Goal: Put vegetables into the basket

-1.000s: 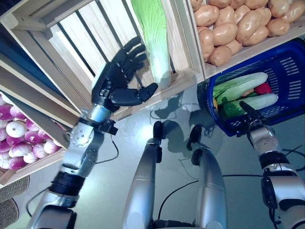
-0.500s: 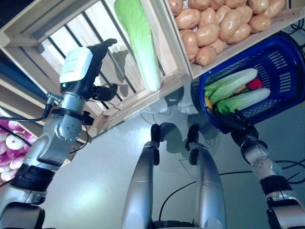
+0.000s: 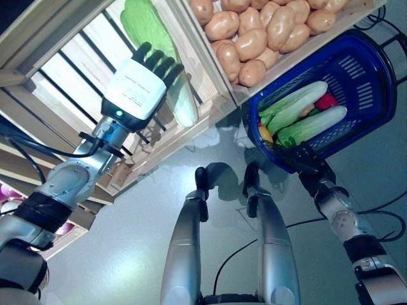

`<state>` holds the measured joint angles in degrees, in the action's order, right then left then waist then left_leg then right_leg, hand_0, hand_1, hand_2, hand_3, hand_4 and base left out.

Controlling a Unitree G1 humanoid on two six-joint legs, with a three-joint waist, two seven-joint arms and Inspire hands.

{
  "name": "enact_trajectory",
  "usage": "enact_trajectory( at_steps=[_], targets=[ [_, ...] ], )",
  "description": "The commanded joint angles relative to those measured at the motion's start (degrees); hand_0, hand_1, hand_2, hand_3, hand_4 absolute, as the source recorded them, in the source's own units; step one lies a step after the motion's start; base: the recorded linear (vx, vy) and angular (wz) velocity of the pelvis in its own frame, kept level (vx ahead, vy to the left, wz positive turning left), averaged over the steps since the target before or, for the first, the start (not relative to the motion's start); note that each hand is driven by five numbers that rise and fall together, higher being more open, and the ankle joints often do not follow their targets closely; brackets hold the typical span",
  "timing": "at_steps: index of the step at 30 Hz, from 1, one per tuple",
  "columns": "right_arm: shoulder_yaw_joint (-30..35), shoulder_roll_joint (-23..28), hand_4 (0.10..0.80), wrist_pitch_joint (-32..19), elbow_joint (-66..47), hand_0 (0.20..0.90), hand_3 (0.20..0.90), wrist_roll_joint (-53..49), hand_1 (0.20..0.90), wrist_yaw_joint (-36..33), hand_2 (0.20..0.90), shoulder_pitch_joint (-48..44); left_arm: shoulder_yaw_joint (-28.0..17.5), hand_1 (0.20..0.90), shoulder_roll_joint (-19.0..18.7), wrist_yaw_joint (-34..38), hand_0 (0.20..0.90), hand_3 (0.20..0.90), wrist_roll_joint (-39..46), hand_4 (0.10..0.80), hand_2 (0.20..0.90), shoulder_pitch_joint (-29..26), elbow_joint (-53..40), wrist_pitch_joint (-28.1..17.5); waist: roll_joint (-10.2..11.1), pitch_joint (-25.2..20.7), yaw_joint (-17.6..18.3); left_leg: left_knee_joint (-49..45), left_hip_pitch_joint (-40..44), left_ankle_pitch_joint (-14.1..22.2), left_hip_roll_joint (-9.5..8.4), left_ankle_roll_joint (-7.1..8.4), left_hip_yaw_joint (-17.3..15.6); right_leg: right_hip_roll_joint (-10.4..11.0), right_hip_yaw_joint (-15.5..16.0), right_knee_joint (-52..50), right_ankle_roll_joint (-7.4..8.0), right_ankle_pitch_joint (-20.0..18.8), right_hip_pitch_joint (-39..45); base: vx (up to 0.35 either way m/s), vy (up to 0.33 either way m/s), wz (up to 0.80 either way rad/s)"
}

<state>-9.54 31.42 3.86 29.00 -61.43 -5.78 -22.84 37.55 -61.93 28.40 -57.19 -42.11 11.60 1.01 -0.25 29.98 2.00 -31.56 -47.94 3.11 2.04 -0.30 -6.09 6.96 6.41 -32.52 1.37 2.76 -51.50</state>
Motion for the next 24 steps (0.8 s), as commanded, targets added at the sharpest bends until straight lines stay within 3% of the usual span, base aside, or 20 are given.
enact_trajectory(
  at_steps=[1,9,17,24],
  targets=[
    [-0.23,4.57,0.8,-0.1,-4.86,0.9,0.9,-4.3,0.9,1.73,0.9,1.83,-3.3,0.9,-2.64,6.82,0.9,0.9,-2.61,0.8,0.9,-3.7,-3.18,-1.34,-2.12,-0.18,1.0,2.33,0.16,-1.67,0.33,2.45,-0.85,-0.52,1.44,1.78,1.26,-1.36,3.14,-0.02,0.056,-0.07],
    [-0.9,4.96,0.8,0.36,-6.3,0.9,0.9,-3.1,0.9,1.78,0.9,0.19,2.33,0.9,-2.99,8.39,0.9,0.9,-1.56,0.8,0.9,-7.72,1.13,-5.54,-2.15,-0.18,1.84,2.69,0.0,-2.18,0.55,2.55,-1.5,-1.0,0.42,1.82,1.52,-1.82,2.55,-0.014,0.033,-0.07],
    [-1.09,6.01,0.8,0.85,-6.01,0.9,0.9,-2.6,0.9,0.52,0.9,-1.4,5.37,0.9,-3.1,6.94,0.9,0.9,-1.51,0.8,0.9,-10.48,4.48,-5.82,-2.02,-0.18,2.06,2.53,-0.19,-1.95,0.66,2.55,-1.53,-1.11,0.1,1.74,1.63,-1.6,2.39,-0.004,0.014,0.0],
    [-0.72,6.21,0.8,0.23,-6.15,0.9,0.9,-2.9,0.9,0.23,0.9,-1.03,6.22,0.9,-3.67,3.35,0.9,0.9,-0.07,0.8,0.9,-9.81,5.98,-4.24,-2.04,-0.18,2.01,2.33,-0.39,-1.62,0.56,2.49,-1.45,-0.96,0.02,1.93,1.86,-1.73,2.2,0.0,0.0,0.0]
  ],
)
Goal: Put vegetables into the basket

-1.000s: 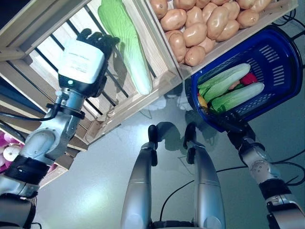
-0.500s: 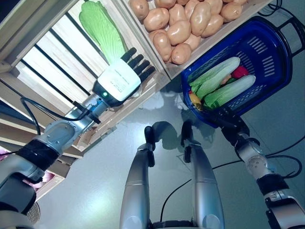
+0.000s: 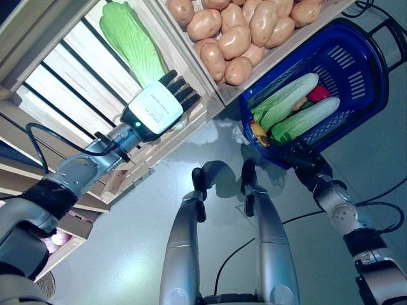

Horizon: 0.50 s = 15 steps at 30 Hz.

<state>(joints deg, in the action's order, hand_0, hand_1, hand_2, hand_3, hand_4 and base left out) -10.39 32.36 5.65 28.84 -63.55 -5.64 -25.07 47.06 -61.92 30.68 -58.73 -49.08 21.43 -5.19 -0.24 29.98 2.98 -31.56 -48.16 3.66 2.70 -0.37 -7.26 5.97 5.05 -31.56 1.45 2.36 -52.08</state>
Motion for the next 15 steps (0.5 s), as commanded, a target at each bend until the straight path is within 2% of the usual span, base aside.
enact_trajectory(
  at_steps=[1,6,12,15],
  targets=[
    [0.14,5.42,0.8,-1.45,-6.13,0.9,0.9,-0.73,0.9,0.06,0.9,1.13,-3.27,0.9,-3.64,0.85,0.9,0.9,1.62,0.8,0.9,-2.67,-3.77,2.09,-2.07,-0.19,1.03,2.41,-0.14,-2.15,-0.16,2.52,-0.31,0.04,1.36,1.09,1.8,-1.33,2.79,0.0,0.0,0.0],
    [0.02,5.54,0.8,-1.49,-5.69,0.9,0.9,-0.35,0.9,0.08,0.9,0.51,-2.59,0.9,-2.91,-2.41,0.9,0.9,1.89,0.8,0.9,-2.77,-2.07,1.47,-2.08,-0.19,1.03,2.14,-0.55,-1.96,-0.08,2.45,-0.42,0.33,1.42,0.99,1.92,-1.41,2.39,0.0,0.0,0.0],
    [0.24,5.89,0.8,-1.24,-6.02,0.9,0.9,-1.03,0.9,-0.51,0.9,0.29,-2.08,0.9,-2.73,-7.18,0.9,0.9,1.56,0.8,0.9,-2.94,-1.39,4.23,-1.89,-0.19,1.11,2.27,-0.41,-1.62,-0.08,2.25,-0.44,0.31,1.36,1.47,2.15,-1.53,2.45,0.0,0.0,0.0],
    [0.16,5.83,0.8,-1.08,-6.2,0.9,0.9,-1.0,0.9,-0.62,0.9,0.38,-2.44,0.9,-2.51,-6.83,0.9,0.9,0.52,0.8,0.9,-2.53,-1.05,5.29,-1.9,-0.19,1.08,2.29,-0.2,-1.5,-0.14,2.23,-0.43,0.4,1.34,1.61,2.23,-1.55,2.68,0.0,0.0,0.0]
  ],
)
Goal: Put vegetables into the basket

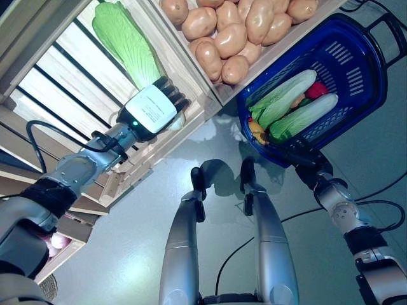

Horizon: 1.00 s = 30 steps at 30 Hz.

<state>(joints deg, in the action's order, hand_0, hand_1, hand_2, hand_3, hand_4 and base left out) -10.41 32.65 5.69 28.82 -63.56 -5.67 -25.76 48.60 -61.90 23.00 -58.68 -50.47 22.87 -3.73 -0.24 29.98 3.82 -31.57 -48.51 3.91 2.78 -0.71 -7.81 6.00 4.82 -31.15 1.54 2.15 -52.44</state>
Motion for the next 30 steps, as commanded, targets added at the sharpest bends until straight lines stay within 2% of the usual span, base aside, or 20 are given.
enact_trajectory(
  at_steps=[1,6,10,16,17,18,19,30],
  targets=[
    [0.03,5.66,0.8,-0.98,-5.91,0.9,0.9,-0.98,0.9,-0.14,0.9,1.02,-4.07,0.9,-2.57,4.86,0.9,0.9,-0.24,0.8,0.9,-1.0,-1.94,4.07,-1.94,-0.19,0.25,2.16,-0.02,-1.78,-0.16,2.65,0.14,0.47,1.54,1.02,2.17,-1.33,2.92,0.0,0.0,0.0],
    [-0.19,4.89,0.8,-1.21,-5.8,0.9,0.9,-0.35,0.9,0.27,0.9,0.98,-5.32,0.9,-1.78,14.84,0.9,0.9,-0.43,0.8,0.9,-1.32,-0.41,2.1,-1.83,-0.19,0.28,1.25,-0.69,-1.58,0.13,2.88,0.27,0.61,1.4,0.22,2.0,-1.05,2.38,0.0,0.0,0.0],
    [-0.54,4.21,0.8,-1.28,-6.43,0.9,0.9,0.06,0.9,-0.41,0.9,0.79,-6.49,0.9,0.03,19.31,0.9,0.9,0.94,0.8,0.9,-1.16,1.59,1.57,-1.6,-0.19,0.35,0.88,-0.8,-1.34,-0.04,2.79,0.37,0.39,1.15,-0.28,1.87,-0.8,2.21,-0.007,0.015,-0.01],
    [-0.8,3.53,0.8,-1.58,-6.31,0.9,0.9,0.86,0.9,-1.17,0.9,-0.01,-7.41,0.9,2.9,21.1,0.9,0.9,3.33,0.8,0.9,-1.26,5.05,2.61,-1.25,-0.19,0.27,-0.41,-1.24,-0.86,-0.08,2.62,0.48,0.28,1.08,-2.2,1.83,-0.26,1.66,-0.022,0.019,-0.06],
    [-0.69,3.31,0.8,-1.61,-5.99,0.9,0.9,1.22,0.9,-1.12,0.9,-0.27,-7.69,0.46,3.86,21.37,0.46,0.46,3.02,0.507,0.46,-1.3,6.61,2.43,-1.11,-0.19,0.31,-0.96,-1.53,-0.73,0.03,2.66,0.61,0.31,1.06,-2.87,1.87,-0.17,1.35,0.0,0.0,0.0],
    [-0.63,3.22,0.8,-1.74,-5.78,0.9,0.9,1.36,0.9,-1.03,0.9,-0.36,-7.63,0.34,4.11,21.36,0.34,0.34,2.72,0.427,0.34,-1.4,7.07,2.12,-1.08,-0.19,0.3,-1.22,-1.68,-0.66,0.06,2.67,0.63,0.35,1.11,-3.21,1.9,-0.13,1.17,0.0,0.0,0.0],
    [-0.59,3.2,0.8,-1.74,-5.78,0.9,0.9,1.36,0.9,-1.02,0.9,-0.37,-7.65,0.3,4.23,21.45,0.3,0.3,2.53,0.4,0.3,-1.33,7.26,2.09,-1.05,-0.19,0.29,-1.27,-1.72,-0.65,0.06,2.68,0.65,0.35,1.11,-3.26,1.91,-0.13,1.14,-0.03,0.013,0.01],
    [0.07,2.58,0.8,-1.24,-7.52,0.9,0.9,3.81,0.9,-2.16,0.9,-0.36,-9.62,0.3,5.53,23.2,0.3,0.3,3.25,0.4,0.3,0.69,8.51,4.06,-0.77,-0.19,0.44,-0.85,-0.82,-0.78,-0.15,2.3,0.03,0.08,0.72,-3.27,2.42,-0.84,1.48,-0.045,0.023,0.0]
  ],
)
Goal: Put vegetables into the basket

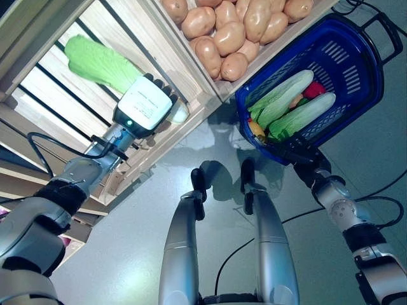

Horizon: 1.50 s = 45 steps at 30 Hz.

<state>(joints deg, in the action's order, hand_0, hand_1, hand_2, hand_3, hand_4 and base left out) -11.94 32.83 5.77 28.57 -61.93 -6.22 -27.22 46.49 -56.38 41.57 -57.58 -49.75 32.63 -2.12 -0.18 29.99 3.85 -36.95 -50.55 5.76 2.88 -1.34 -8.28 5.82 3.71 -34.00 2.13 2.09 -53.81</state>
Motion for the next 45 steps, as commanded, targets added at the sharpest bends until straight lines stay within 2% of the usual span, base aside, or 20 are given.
enact_trajectory(
  at_steps=[1,6,11,12,14,15,19,20,22,26,29,35,38,39,40,41,42,45],
  targets=[
    [1.61,2.41,0.8,-1.36,-7.22,0.9,0.9,2.38,0.9,-1.62,0.9,1.06,-7.54,0.3,0.02,4.81,0.3,0.3,2.39,0.4,0.3,0.0,-1.18,2.54,-0.85,-0.19,0.4,4.47,1.21,-2.6,-0.26,2.92,0.47,0.26,1.82,-0.52,1.84,-0.74,2.85,-0.044,0.027,-0.04],
    [1.93,2.82,0.8,-2.44,-7.33,0.9,0.9,3.51,0.9,-1.77,0.9,1.1,-8.76,0.3,0.17,9.01,0.3,0.3,3.24,0.4,0.3,0.06,-0.55,1.91,-0.8,-0.19,0.12,2.87,1.26,-1.37,-0.19,2.67,0.22,0.51,1.97,-2.57,1.56,0.46,2.91,-0.043,0.006,-0.02],
    [2.58,2.73,0.8,-2.41,-8.6,0.9,0.9,3.59,0.9,-1.85,0.9,1.79,-12.78,0.3,-0.11,18.04,0.3,0.3,7.42,0.4,0.3,1.77,-2.1,0.67,-0.53,-0.19,-0.25,1.45,2.03,-0.15,-0.24,2.4,0.26,0.57,2.06,-4.68,1.25,1.84,3.57,-0.007,0.0,-0.01],
    [2.8,2.2,0.8,-2.62,-8.72,0.9,0.9,3.63,0.9,-1.7,0.9,2.3,-15.0,0.3,0.06,21.86,0.3,0.3,8.36,0.4,0.3,2.67,-2.83,-1.17,-0.53,-0.19,-0.56,0.96,2.62,0.39,-0.31,2.29,0.32,0.64,2.16,-5.58,1.09,2.54,4.17,0.0,0.0,0.0],
    [2.89,1.75,0.8,-2.95,-8.86,0.9,0.9,3.76,0.9,-1.69,0.9,2.65,-16.75,0.3,0.46,24.18,0.3,0.3,8.64,0.4,0.3,3.64,-3.51,-2.26,-0.55,-0.19,-0.7,0.81,3.21,0.71,-0.46,2.27,0.37,0.67,2.24,-5.94,1.0,2.98,4.77,0.0,0.0,0.0],
    [2.99,0.85,0.8,-3.55,-9.12,0.9,0.9,4.06,0.9,-1.76,0.9,3.06,-19.21,0.3,1.17,27.21,0.3,0.3,9.12,0.4,0.3,4.75,-4.93,-4.35,-0.43,-0.19,-1.07,0.59,4.4,1.42,-0.74,2.13,0.35,0.72,2.52,-6.34,0.82,3.74,5.96,-0.019,-0.007,0.04],
    [3.51,-1.35,0.8,-4.04,-10.0,0.9,0.9,5.09,0.9,-2.88,0.9,3.94,-26.03,0.3,4.01,29.65,0.3,0.3,10.4,0.4,0.3,8.4,-8.94,-9.47,0.0,-0.19,-1.88,-0.49,7.27,3.08,-1.65,2.08,0.44,1.09,3.32,-7.31,0.64,5.12,9.1,0.008,-0.022,0.05],
    [3.93,-2.12,0.8,-4.1,-10.33,0.9,0.9,5.56,0.9,-3.22,0.9,4.32,-28.57,0.3,5.24,30.51,0.3,0.3,11.96,0.4,0.3,10.15,-10.48,-11.94,0.18,-0.19,-2.17,-1.04,8.46,3.77,-1.97,2.02,0.48,1.35,3.65,-7.65,0.6,5.55,10.4,0.031,-0.027,0.1],
    [4.21,-3.73,0.8,-4.55,-10.61,0.9,0.9,6.22,0.9,-4.01,0.9,5.29,-32.44,0.3,8.17,30.22,0.3,0.3,13.8,0.4,0.3,13.2,-13.41,-15.99,0.46,-0.19,-2.69,-1.58,10.67,4.64,-2.39,1.91,0.74,1.79,4.12,-7.9,0.52,6.23,12.79,0.049,-0.03,0.12],
    [4.91,-6.66,0.8,-5.2,-11.11,0.9,0.9,8.77,0.9,-4.84,0.9,7.15,-37.59,0.3,13.39,27.86,0.3,0.3,16.93,0.4,0.3,17.75,-18.67,-20.22,1.09,-0.19,-3.47,-1.7,15.1,5.79,-3.35,1.88,1.46,2.24,4.8,-7.27,0.5,6.94,17.6,0.06,-0.034,0.04],
    [5.43,-7.96,0.8,-5.44,-11.21,0.9,0.9,8.9,0.9,-5.38,0.9,8.32,-39.24,0.3,15.83,25.48,0.3,0.3,16.79,0.4,0.3,19.57,-21.15,-20.47,1.43,-0.19,-4.04,-1.54,17.94,6.37,-4.11,1.76,2.01,2.39,5.23,-6.8,0.41,7.34,20.63,0.084,-0.028,0.04],
    [6.15,-8.8,0.8,-5.16,-10.33,0.9,0.9,8.8,0.9,-5.38,0.9,10.41,-38.32,0.3,16.09,18.53,0.3,0.3,18.25,0.4,0.3,20.61,-22.77,-18.39,1.79,-0.99,-4.17,-1.58,21.12,7.14,-4.58,1.1,2.49,2.78,5.73,-7.09,0.24,7.85,23.62,0.095,-0.001,0.12],
    [6.44,-8.48,0.8,-4.71,-10.44,0.9,0.9,9.02,0.9,-4.85,0.9,11.29,-37.1,0.3,15.41,8.11,0.3,0.3,25.69,0.4,0.3,21.23,-23.01,-17.09,1.8,-0.77,-4.09,-2.12,21.3,7.39,-4.61,0.67,2.44,2.64,5.63,-7.43,0.22,7.77,23.74,0.064,0.001,0.01],
    [6.44,-8.26,0.8,-4.42,-10.72,0.9,0.9,8.98,0.9,-5.0,0.9,11.43,-36.6,0.512,15.42,4.38,0.512,0.512,27.3,0.541,0.512,21.51,-23.13,-15.4,1.71,-0.5,-4.03,-2.32,21.17,7.39,-4.57,0.49,2.4,2.57,5.53,-7.63,0.23,7.71,23.55,0.0,0.0,0.0],
    [6.46,-8.16,0.8,-4.29,-10.77,0.9,0.9,8.91,0.9,-5.03,0.9,11.47,-36.28,0.811,15.35,2.8,0.811,0.811,28.11,0.74,0.811,21.57,-23.1,-14.39,1.66,-0.37,-4.0,-2.47,21.07,7.4,-4.53,0.42,2.39,2.57,5.5,-7.79,0.25,7.68,23.43,0.0,0.0,0.0],
    [6.58,-7.93,0.8,-3.92,-10.97,0.9,0.9,8.78,0.9,-5.18,0.9,11.5,-35.55,0.9,15.07,0.61,0.9,0.9,31.63,0.8,0.9,21.89,-23.11,-12.6,1.53,-0.19,-3.94,-2.69,20.77,7.36,-4.55,0.3,2.39,2.48,5.39,-8.02,0.3,7.58,23.08,0.0,0.0,0.0],
    [6.62,-7.68,0.8,-3.77,-11.22,0.9,0.9,8.52,0.9,-5.4,0.9,11.65,-34.96,0.9,15.54,-1.96,0.9,0.9,34.55,0.8,0.9,22.49,-23.48,-11.06,1.37,-0.19,-3.95,-2.69,20.06,7.18,-4.61,0.11,2.4,2.32,5.39,-8.2,0.32,7.47,22.31,0.0,0.0,0.0],
    [6.47,-7.37,0.8,-3.44,-12.0,0.9,0.9,8.26,0.9,-5.67,0.9,12.11,-34.21,0.9,16.08,-3.47,0.9,0.9,33.7,0.8,0.9,23.71,-24.37,-8.03,1.16,-0.19,-3.75,-2.91,18.33,6.79,-4.49,-0.13,2.39,1.98,5.18,-8.49,0.33,7.17,20.59,0.0,0.0,0.0]
  ],
)
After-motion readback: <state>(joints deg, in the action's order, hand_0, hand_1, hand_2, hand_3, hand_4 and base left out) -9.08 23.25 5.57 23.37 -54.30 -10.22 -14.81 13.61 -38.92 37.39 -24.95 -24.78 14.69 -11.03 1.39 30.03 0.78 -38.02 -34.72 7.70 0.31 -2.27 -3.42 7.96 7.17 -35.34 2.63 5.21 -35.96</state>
